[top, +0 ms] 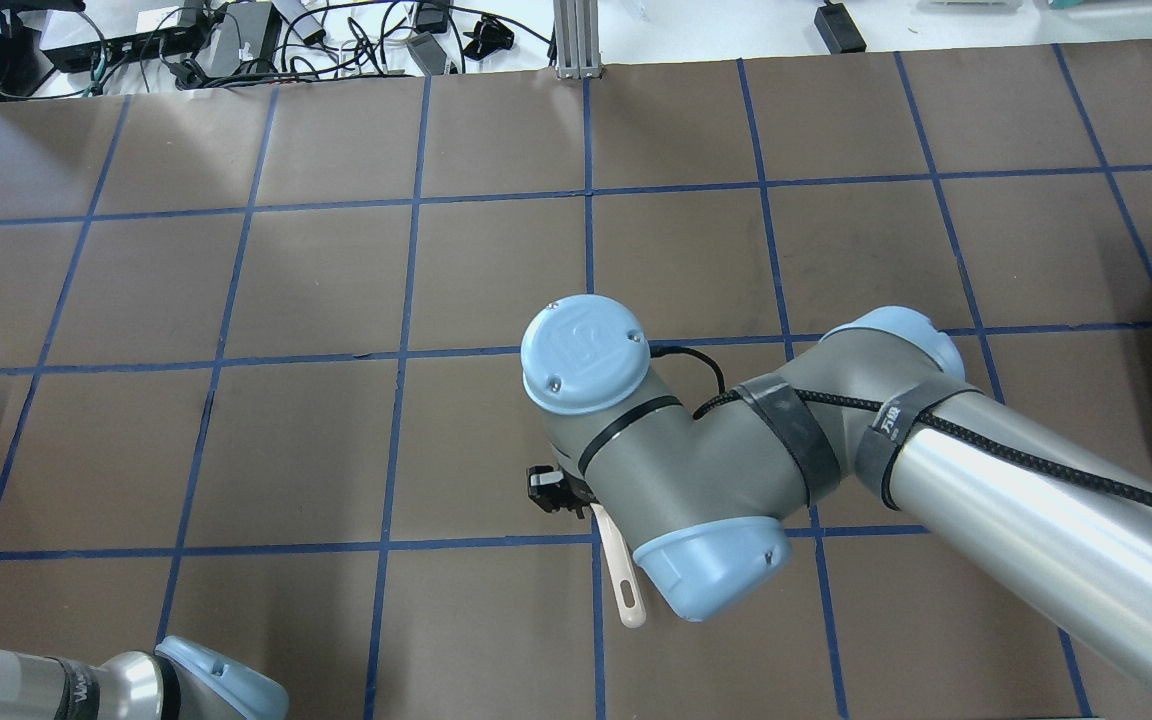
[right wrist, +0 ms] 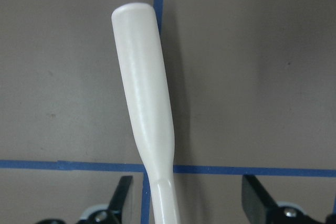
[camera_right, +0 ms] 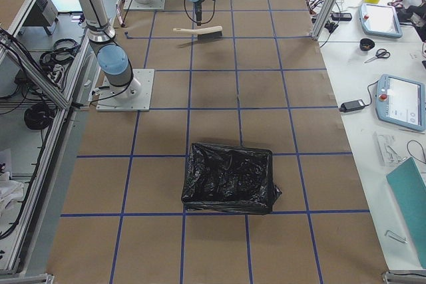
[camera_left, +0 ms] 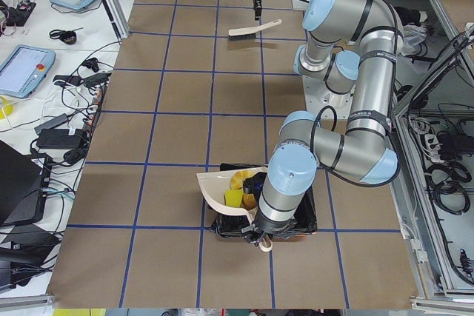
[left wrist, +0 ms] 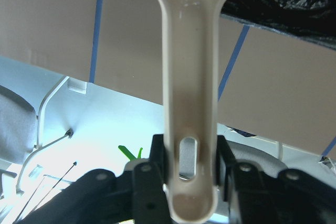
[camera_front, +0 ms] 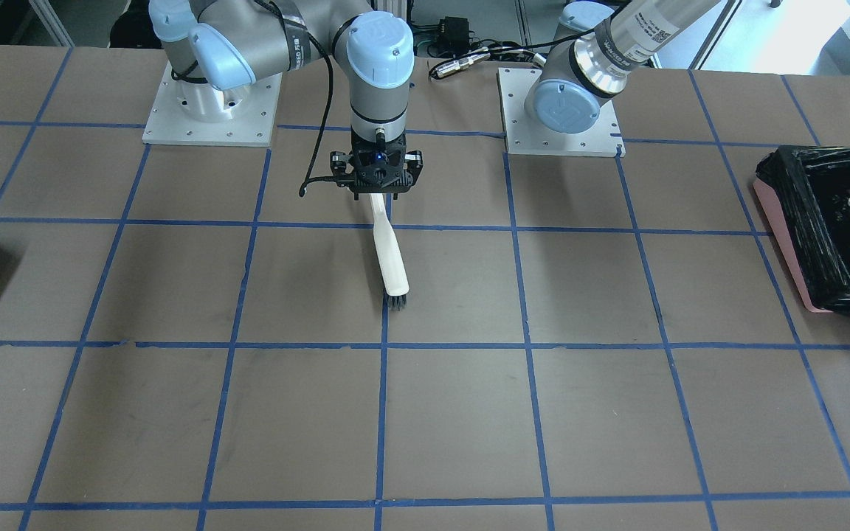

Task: Sweep and dump trash in nearest bin
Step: 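Lift the dustpan toward the bin with left gripper while right sets brush down, then tip the dustpan over the bin with the left gripper to dump the trash, then carry the empty dustpan back and lower it onto the table with the left gripper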

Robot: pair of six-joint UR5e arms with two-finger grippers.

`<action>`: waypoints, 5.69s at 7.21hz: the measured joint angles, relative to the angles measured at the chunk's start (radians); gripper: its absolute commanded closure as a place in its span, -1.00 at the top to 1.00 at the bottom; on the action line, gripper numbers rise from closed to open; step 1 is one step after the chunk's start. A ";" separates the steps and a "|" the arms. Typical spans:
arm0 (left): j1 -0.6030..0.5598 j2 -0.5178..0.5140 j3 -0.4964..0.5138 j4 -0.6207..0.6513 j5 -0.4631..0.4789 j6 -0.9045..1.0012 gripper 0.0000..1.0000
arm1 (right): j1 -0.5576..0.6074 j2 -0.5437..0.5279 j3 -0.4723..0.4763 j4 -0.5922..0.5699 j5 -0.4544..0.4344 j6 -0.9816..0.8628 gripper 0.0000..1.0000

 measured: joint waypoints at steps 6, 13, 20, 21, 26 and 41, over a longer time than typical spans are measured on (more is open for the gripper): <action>-0.063 0.096 -0.186 0.337 0.009 0.131 -1.00 | -0.330 -0.192 -0.219 0.347 0.008 -0.290 1.00; -0.067 0.159 -0.264 0.523 0.013 0.244 -1.00 | -0.448 -0.224 -0.242 0.383 0.115 -0.466 1.00; -0.304 0.281 -0.265 0.264 0.175 0.168 -1.00 | -0.443 -0.237 -0.237 0.391 0.102 -0.467 1.00; -0.391 0.296 -0.260 0.158 0.215 0.054 -1.00 | -0.443 -0.237 -0.237 0.393 0.103 -0.467 1.00; -0.735 0.292 -0.261 -0.158 0.215 -0.889 -1.00 | -0.443 -0.237 -0.237 0.414 0.103 -0.467 1.00; -1.399 0.094 -0.274 -0.191 -0.094 -2.538 -1.00 | -0.447 -0.237 -0.237 0.414 0.081 -0.486 1.00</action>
